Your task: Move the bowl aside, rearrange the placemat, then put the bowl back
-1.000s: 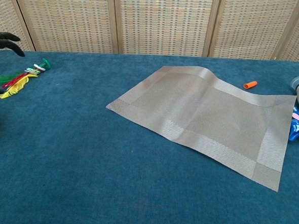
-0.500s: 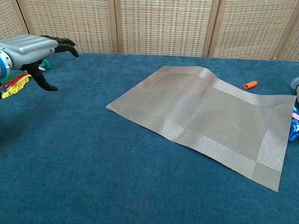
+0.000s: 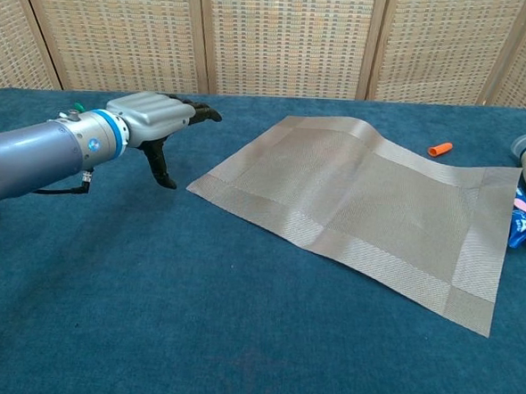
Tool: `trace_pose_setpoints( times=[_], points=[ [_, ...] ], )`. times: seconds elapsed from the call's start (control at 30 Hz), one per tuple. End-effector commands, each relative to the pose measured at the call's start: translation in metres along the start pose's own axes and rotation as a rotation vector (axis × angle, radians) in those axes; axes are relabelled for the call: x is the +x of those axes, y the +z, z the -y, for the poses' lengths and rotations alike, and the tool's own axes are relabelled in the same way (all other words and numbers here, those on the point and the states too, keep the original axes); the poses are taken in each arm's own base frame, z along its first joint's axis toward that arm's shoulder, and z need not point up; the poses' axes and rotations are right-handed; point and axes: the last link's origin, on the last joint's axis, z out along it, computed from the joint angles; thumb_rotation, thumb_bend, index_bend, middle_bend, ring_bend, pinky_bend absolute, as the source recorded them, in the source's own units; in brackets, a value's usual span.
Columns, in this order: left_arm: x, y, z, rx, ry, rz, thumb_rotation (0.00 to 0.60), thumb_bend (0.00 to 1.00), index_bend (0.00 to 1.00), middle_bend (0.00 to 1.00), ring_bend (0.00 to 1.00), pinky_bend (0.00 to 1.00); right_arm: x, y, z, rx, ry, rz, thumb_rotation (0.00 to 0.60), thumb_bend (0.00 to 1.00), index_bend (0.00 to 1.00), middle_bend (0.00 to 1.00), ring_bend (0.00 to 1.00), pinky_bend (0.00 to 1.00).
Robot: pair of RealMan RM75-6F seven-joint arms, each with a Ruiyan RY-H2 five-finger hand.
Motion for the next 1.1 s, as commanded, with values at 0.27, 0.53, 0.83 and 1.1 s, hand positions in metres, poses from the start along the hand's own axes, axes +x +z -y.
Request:
trace_pose_setpoints(
  times=[0.27, 0.53, 0.83, 1.1],
  points=[
    [-0.005, 0.008, -0.007, -0.008, 0.041, 0.015, 0.600, 0.13, 0.04, 0.00, 0.00, 0.00, 0.008, 0.001, -0.003, -0.002, 0.033, -0.042, 0.600, 0.20, 0.11, 0.00, 0.00, 0.00],
    [-0.009, 0.011, -0.014, -0.011, 0.059, 0.015, 0.600, 0.13, 0.05, 0.00, 0.00, 0.00, 0.009, 0.002, -0.003, -0.004, 0.041, -0.051, 0.600, 0.20, 0.11, 0.00, 0.00, 0.00],
    [-0.015, 0.017, -0.021, -0.010, 0.087, 0.015, 0.600, 0.14, 0.09, 0.00, 0.00, 0.00, 0.010, 0.002, -0.004, -0.010, 0.049, -0.064, 0.600, 0.20, 0.11, 0.00, 0.00, 0.00],
    [-0.017, 0.025, -0.026, -0.005, 0.088, 0.002, 0.600, 0.20, 0.11, 0.00, 0.00, 0.00, 0.008, 0.003, -0.004, -0.010, 0.059, -0.062, 0.600, 0.20, 0.11, 0.00, 0.00, 0.00]
  ],
)
